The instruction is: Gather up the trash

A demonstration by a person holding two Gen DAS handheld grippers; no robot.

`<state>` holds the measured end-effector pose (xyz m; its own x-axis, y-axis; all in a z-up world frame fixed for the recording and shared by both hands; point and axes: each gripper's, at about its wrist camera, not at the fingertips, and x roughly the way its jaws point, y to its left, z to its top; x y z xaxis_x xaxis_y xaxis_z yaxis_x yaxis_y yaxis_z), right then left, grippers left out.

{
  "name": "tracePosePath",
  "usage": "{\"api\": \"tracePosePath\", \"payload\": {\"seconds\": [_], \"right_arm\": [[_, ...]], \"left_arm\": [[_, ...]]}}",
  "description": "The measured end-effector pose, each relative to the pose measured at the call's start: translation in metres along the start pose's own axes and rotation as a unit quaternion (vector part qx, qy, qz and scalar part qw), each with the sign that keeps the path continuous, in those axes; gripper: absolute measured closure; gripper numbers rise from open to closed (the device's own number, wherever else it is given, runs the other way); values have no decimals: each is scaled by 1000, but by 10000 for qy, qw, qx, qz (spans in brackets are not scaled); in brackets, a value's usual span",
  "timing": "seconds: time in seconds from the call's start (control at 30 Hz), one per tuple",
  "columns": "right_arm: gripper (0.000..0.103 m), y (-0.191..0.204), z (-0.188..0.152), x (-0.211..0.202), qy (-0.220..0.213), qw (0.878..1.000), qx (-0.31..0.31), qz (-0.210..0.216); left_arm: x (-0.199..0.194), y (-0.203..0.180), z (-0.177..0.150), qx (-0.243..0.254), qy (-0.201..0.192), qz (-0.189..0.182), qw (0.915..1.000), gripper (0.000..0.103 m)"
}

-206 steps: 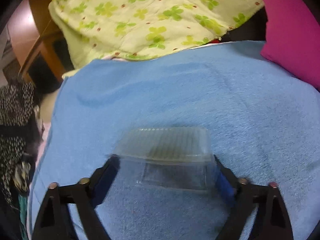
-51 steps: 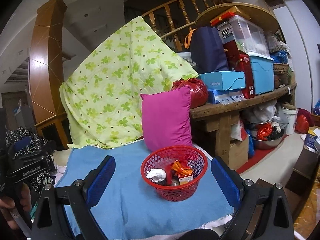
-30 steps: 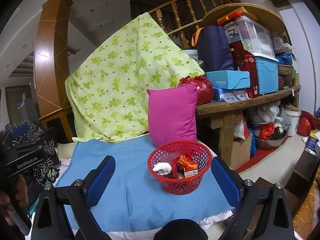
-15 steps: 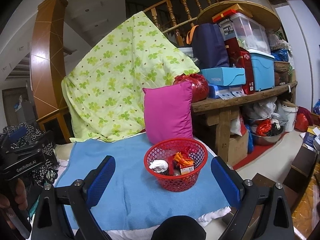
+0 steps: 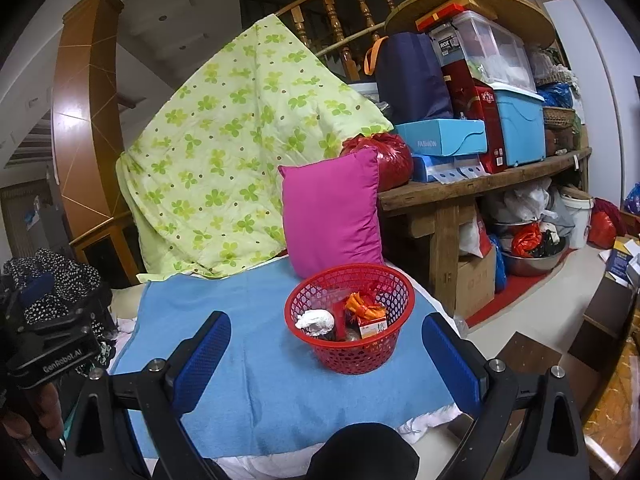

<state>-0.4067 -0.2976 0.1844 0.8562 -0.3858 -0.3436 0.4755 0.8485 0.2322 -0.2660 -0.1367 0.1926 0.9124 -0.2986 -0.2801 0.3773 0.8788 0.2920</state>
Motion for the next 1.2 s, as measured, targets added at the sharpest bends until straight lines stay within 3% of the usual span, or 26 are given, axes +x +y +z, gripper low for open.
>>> {"api": "tracePosePath", "payload": {"seconds": [1.2], "right_arm": [[5,-9,-8,11,107,9999,48,-83]], "left_arm": [[8,-3,-16,219,149,-116,9996,0]]}}
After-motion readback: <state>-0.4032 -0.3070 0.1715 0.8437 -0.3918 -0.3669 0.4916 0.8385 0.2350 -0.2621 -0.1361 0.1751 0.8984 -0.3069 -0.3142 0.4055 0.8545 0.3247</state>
